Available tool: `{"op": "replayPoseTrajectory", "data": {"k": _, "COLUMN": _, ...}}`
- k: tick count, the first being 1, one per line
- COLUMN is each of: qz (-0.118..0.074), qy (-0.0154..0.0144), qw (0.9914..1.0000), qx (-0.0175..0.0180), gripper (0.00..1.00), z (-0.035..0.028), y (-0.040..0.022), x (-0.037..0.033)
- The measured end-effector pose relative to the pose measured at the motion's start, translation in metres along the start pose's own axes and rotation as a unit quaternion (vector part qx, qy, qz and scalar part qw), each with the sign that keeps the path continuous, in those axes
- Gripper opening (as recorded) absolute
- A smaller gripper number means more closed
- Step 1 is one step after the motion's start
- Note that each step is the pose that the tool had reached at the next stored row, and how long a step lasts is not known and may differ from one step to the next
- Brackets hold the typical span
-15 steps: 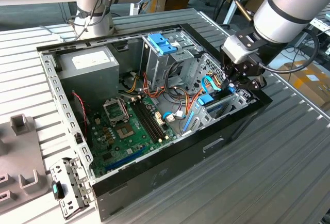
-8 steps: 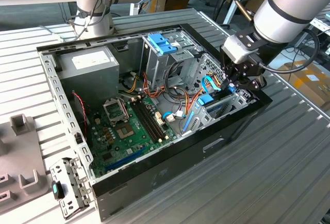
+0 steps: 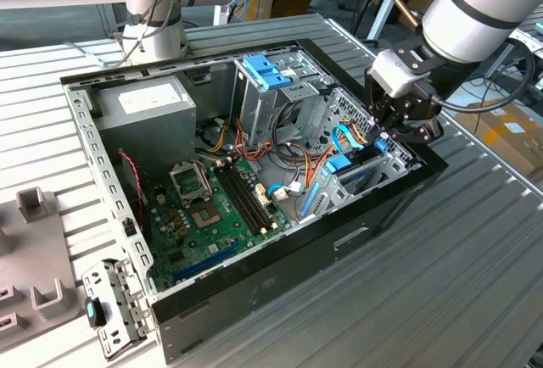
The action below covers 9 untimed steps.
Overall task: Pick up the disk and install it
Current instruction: 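Insert the second disk wire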
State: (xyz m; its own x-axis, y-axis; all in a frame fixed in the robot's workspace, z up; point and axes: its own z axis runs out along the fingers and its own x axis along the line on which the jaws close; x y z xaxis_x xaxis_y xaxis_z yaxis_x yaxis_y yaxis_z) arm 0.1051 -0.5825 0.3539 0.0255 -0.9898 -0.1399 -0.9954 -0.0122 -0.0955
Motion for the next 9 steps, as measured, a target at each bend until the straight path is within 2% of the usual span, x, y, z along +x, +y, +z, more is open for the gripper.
{"op": "replayPoseTrajectory", "data": {"k": 2, "qz": 0.000, "qy": 0.0001, "qw": 1.00000, "qx": -0.0004, "gripper": 0.11, "z": 0.0000, "y": 0.0000, "x": 0.0000}}
{"op": "replayPoseTrajectory", "data": {"k": 3, "qz": 0.001, "qy": 0.0001, "qw": 0.99999, "qx": -0.0037, "gripper": 0.11, "z": -0.0001, "y": 0.0000, "x": 0.0000}}
{"op": "replayPoseTrajectory", "data": {"k": 4, "qz": 0.001, "qy": 0.0000, "qw": 0.99995, "qx": -0.0099, "gripper": 0.11, "z": 0.0000, "y": 0.0000, "x": 0.0000}}
{"op": "replayPoseTrajectory", "data": {"k": 5, "qz": 0.002, "qy": -0.0001, "qw": 0.99994, "qx": -0.0112, "gripper": 0.11, "z": 0.0001, "y": 0.0000, "x": 0.0000}}
{"op": "replayPoseTrajectory", "data": {"k": 9, "qz": 0.002, "qy": -0.0002, "qw": 0.99993, "qx": -0.0113, "gripper": 0.11, "z": 0.0002, "y": 0.0005, "x": -0.0003}}
